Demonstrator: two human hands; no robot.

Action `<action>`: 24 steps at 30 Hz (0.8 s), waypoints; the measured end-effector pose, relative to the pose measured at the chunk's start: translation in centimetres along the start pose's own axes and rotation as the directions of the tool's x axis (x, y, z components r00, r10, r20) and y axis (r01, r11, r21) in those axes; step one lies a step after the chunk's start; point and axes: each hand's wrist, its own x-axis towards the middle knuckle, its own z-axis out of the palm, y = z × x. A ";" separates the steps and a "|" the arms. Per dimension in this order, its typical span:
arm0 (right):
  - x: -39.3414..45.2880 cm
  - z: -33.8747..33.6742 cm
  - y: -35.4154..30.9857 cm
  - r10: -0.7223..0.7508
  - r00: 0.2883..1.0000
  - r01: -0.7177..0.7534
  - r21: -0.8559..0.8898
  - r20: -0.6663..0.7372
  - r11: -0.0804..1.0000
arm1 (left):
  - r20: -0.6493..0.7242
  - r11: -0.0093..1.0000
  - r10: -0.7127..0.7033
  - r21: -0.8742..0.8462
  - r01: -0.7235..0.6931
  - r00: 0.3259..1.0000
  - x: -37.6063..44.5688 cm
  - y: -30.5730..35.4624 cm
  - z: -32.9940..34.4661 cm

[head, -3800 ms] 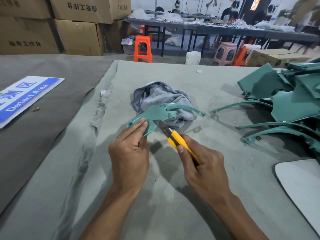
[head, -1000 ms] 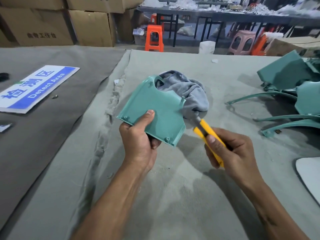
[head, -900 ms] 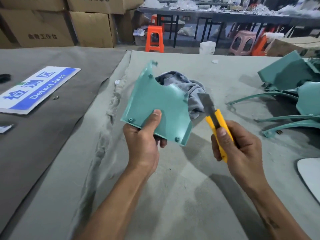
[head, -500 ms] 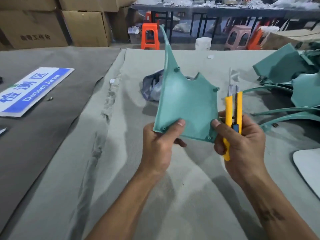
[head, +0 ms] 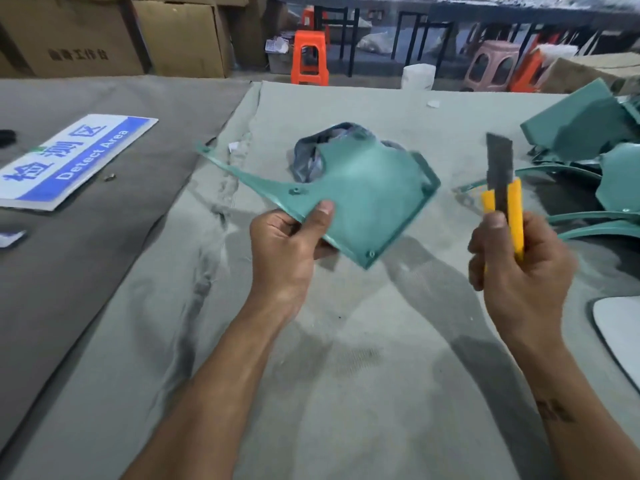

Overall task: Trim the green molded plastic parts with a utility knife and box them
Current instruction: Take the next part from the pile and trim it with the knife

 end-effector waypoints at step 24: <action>-0.6 -0.5 -0.9 -0.065 0.907 0.056 0.035 0.416 0.998 | -0.137 0.974 -0.125 -0.203 0.096 0.983 0.0 0.7 0.7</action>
